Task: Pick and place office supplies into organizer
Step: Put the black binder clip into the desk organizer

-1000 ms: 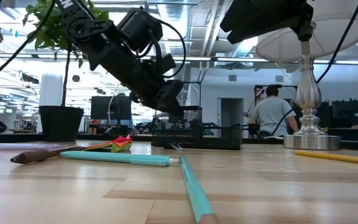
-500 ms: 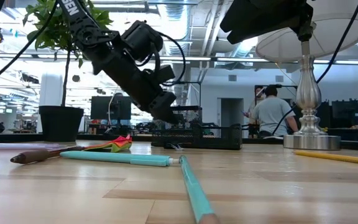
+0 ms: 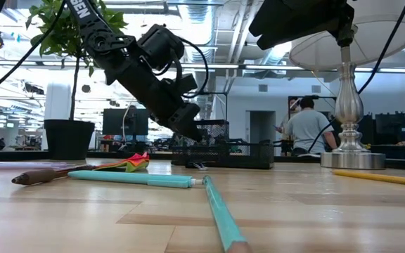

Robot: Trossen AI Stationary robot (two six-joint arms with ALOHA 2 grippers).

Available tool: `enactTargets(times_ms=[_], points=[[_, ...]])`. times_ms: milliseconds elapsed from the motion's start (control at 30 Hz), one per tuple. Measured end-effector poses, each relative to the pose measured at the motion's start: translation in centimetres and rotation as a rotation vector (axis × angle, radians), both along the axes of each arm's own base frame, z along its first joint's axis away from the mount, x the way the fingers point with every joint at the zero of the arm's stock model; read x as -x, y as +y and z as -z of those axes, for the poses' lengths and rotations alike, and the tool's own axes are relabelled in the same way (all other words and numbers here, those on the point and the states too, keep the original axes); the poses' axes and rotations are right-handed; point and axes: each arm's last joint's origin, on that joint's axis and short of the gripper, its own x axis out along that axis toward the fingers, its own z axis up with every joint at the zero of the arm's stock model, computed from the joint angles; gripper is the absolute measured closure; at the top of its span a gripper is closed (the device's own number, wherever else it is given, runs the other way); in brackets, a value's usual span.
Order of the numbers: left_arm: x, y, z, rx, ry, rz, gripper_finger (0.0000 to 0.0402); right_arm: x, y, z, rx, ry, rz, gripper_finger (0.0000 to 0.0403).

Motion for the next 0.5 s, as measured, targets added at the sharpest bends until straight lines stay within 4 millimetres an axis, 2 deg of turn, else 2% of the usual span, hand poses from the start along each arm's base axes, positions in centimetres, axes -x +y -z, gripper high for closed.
enactTargets(times_ms=[133,300,433,500], points=[[-0.6,-1.3,-1.3,0.043,-0.071,0.099,0.0192,0.0,0.0,0.0,-0.001,0.001,-0.001,0.0278],[-1.0,-3.2,-3.8,0.011,-0.063,0.189,0.0192,-0.4,0.0,0.9,-0.013,0.041,-0.022,0.0278],[-0.7,-4.5,-6.5,0.003,-0.027,0.235,0.0192,-1.7,-0.5,2.9,-0.014,0.076,-0.006,0.0277],[-0.1,-5.1,-7.7,0.003,-0.007,0.252,0.0192,-3.2,-0.6,3.9,-0.043,0.035,0.01,0.0271]])
